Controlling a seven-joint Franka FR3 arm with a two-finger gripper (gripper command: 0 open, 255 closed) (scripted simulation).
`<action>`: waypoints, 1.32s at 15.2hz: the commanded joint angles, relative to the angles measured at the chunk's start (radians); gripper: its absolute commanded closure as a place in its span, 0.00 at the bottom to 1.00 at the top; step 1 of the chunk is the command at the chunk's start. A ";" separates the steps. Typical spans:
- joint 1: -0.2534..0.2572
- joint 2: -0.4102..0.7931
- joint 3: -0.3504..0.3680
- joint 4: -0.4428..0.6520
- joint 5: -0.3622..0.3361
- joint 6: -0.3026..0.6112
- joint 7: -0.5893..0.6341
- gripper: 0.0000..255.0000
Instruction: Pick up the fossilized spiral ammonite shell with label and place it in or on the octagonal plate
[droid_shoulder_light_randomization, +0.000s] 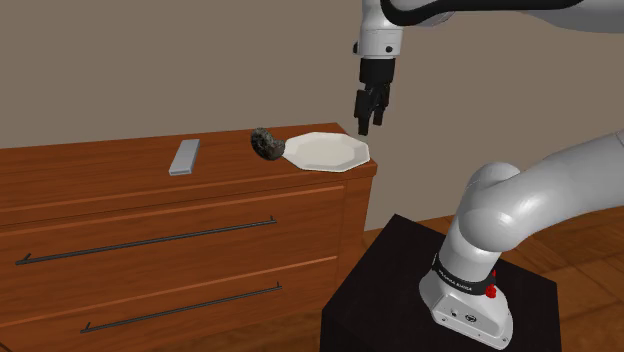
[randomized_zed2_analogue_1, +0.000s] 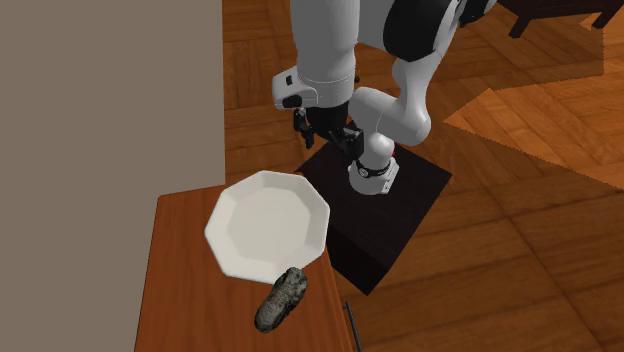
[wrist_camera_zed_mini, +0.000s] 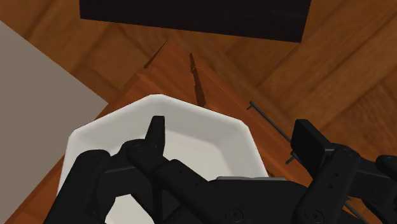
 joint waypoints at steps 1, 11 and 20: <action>0.000 0.000 0.000 0.000 0.000 0.000 0.000 0.00; 0.023 0.332 0.088 0.186 0.026 0.209 0.100 0.00; 0.035 0.646 0.152 0.458 -0.013 0.302 0.197 0.00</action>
